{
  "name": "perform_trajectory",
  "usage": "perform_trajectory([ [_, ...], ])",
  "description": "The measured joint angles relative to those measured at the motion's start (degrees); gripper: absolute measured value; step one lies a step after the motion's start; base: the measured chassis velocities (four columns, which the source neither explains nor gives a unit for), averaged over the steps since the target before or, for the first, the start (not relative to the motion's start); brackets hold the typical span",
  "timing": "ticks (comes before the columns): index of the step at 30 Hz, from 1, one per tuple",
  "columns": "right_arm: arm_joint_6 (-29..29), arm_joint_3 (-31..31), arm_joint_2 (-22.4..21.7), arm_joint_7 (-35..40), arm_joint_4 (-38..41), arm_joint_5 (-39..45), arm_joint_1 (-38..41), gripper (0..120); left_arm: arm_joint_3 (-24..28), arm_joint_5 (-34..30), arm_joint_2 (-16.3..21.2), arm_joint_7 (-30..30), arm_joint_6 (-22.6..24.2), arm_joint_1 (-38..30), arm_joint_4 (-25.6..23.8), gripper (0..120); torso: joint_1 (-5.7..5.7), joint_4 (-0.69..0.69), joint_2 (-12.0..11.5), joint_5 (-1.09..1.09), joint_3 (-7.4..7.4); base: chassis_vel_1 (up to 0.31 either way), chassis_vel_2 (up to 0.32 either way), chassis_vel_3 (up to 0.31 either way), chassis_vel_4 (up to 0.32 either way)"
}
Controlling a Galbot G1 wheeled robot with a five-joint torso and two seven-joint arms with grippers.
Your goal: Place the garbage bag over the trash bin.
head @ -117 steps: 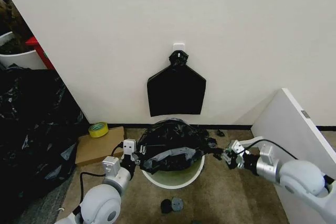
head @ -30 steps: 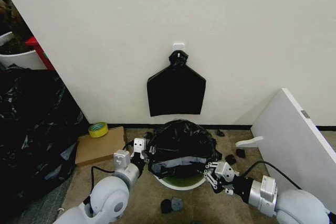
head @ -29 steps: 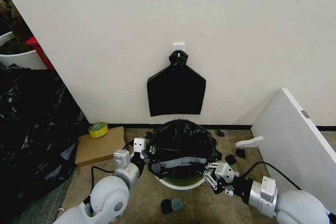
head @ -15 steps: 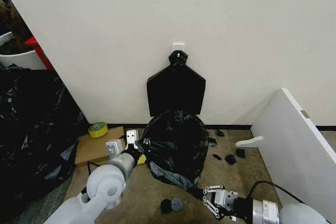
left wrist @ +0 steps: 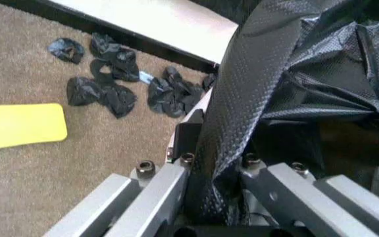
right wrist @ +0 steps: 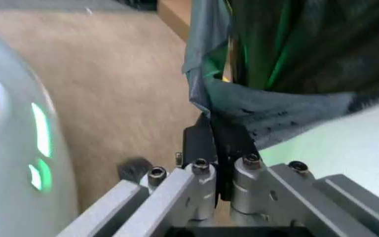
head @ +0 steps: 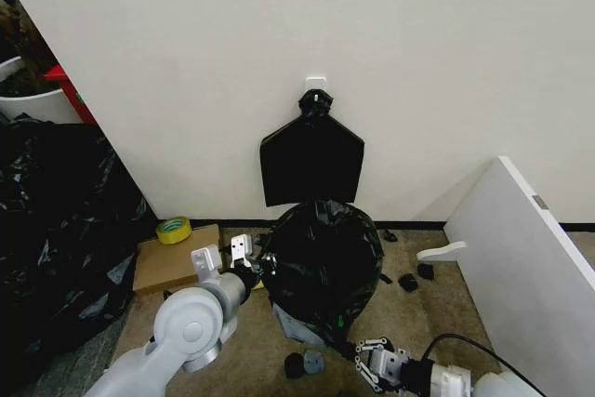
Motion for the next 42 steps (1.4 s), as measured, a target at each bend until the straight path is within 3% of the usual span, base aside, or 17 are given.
perform_trajectory([
  [12, 0.46, 0.29, 1.73, 2.96, -1.89, -1.23, -1.68, 1, -0.06, -1.02, -0.27, -1.38, 0.26, 0.63, -0.65, 1, 0.0, 0.0, 0.0, 0.0, 0.0, 0.0, 0.0, 0.0, 0.0],
  [17, 2.06, 1.83, 1.11, 0.57, -0.2, 1.87, -3.42, 15, -0.25, -0.71, -0.24, -1.25, -0.55, 0.42, 0.03, 1, 0.0, 0.0, 0.0, -0.01, 0.0, 0.0, 0.0, 0.0, 0.0],
  [24, 6.46, 4.17, 0.8, -3.81, 0.64, 5.21, -5.22, 43, -0.55, 0.27, 0.15, -0.97, -1.08, 0.13, 0.99, 1, 0.0, -0.01, 0.0, 0.0, 0.0, 0.0, 0.0, 0.0, 0.0],
  [29, 7.87, 5.88, -1.0, -7.97, 3.45, 13.73, -6.24, 61, -0.75, 9.4, 1.19, 4.22, -2.69, 2.4, 1.73, 1, 0.0, -0.01, 0.0, -0.01, 0.0, 0.0, 0.0, 0.0, 0.0],
  [33, 5.16, 7.82, -3.64, -10.3, 10.13, 23.9, -6.66, 77, -0.85, 20.35, 1.98, 10.89, -7.83, 4.41, 4.6, 1, 0.0, 0.01, 0.0, -0.01, 0.0, 0.0, 0.0, 0.0, 0.0],
  [36, 1.8, 9.48, -4.67, -9.7, 14.25, 30.88, -5.98, 88, -0.5, 24.2, 2.04, 14.33, -10.65, 4.94, 6.12, 1, 0.0, 0.0, 0.0, -0.01, 0.0, 0.0, 0.0, 0.0, 0.0],
  [42, -3.65, 12.9, -6.45, -5.33, 17.09, 43.1, -2.91, 100, 0.07, 29.62, 2.06, 19.91, -16.48, 6.22, 8.36, 1, 0.0, 0.0, 0.0, -0.01, 0.0, 0.0, 0.0, 0.0, 0.0],
])
